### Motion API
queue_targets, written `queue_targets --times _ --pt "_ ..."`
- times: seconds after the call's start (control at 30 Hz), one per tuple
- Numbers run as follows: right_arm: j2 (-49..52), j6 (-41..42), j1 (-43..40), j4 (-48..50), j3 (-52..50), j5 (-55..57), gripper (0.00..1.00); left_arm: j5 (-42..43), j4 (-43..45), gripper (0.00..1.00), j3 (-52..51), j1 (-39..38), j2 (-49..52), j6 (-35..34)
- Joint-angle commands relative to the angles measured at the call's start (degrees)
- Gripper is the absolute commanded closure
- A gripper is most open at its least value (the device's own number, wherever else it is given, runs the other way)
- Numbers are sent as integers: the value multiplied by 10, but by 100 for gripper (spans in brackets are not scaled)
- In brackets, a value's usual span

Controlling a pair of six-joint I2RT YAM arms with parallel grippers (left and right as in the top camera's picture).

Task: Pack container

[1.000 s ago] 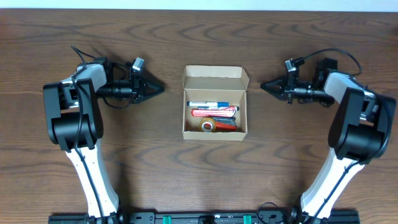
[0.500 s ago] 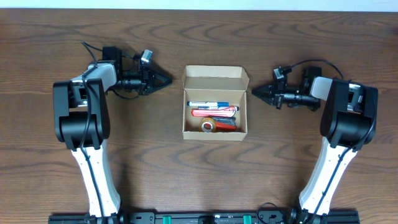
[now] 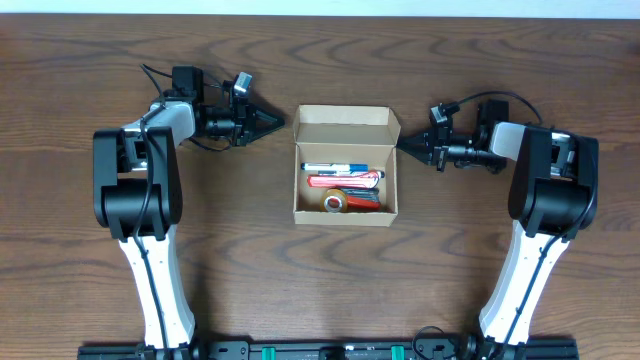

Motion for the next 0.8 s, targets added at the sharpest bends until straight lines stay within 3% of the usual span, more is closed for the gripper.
queue_targets --times 0.0,0.17,0.33,0.63,0.77 --pt "8 9 5 1 -1 -16 99 16 2 94 1 0 23 -9" --pt "8 9 5 1 -1 -16 99 68 3 94 1 -1 67 -2" --pt "8 9 5 5 -1 -16 99 69 14 94 1 -3 72 0" --pt "8 26 17 43 -1 -19 99 73 93 94 2 -12 72 -85" --pt "8 56 23 82 -1 -29 99 79 167 94 3 -25 72 -155"
